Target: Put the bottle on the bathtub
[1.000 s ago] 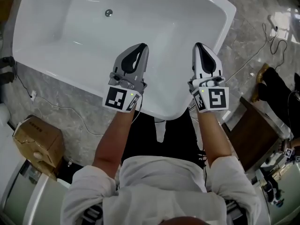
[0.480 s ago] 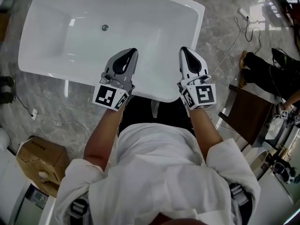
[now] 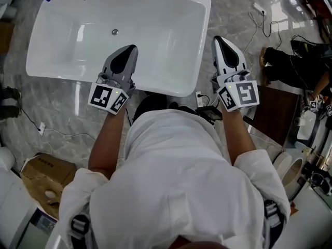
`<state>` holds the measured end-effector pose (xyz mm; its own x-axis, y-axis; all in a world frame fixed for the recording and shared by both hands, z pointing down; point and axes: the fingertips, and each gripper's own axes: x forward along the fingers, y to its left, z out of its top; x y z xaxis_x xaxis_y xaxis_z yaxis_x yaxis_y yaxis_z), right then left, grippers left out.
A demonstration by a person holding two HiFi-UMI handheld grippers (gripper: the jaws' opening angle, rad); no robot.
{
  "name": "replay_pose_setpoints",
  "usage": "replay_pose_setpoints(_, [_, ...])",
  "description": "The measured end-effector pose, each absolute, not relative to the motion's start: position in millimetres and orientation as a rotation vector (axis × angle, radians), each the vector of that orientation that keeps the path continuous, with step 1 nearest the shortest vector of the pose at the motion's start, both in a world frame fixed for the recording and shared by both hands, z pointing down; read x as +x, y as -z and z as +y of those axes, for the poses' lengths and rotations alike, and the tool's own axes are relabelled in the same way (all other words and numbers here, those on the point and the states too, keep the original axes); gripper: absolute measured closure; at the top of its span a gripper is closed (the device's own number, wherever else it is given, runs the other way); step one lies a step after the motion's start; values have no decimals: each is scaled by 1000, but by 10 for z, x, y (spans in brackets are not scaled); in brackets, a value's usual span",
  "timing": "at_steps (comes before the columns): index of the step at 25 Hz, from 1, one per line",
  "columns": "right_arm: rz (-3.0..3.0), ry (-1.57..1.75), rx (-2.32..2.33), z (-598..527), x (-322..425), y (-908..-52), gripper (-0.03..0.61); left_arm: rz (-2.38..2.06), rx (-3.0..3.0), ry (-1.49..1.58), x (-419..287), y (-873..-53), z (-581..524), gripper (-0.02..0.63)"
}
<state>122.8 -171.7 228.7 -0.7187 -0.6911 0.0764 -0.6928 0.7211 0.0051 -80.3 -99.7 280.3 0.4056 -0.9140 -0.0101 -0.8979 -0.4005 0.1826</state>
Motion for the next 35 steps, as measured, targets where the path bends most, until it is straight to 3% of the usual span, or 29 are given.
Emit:
replay_pose_setpoints(12, [-2985,-104,1064,-573,2083,-2151,563,-1650,2528,160,88,-2428,66,595])
replay_pose_setpoints(18, [-3053,-131,792,-83,2019,-2373,563,-1625,2534,132,305,-2568,418,595])
replay_pose_setpoints(25, [-3022,-165,790,174,2142,-2499,563,-1587,2483,86,261,-2734,880,595])
replay_pose_setpoints(35, [-2974,-276,749,86,1858,-2601,563,-1472,2489,63,260,-2899,593,595])
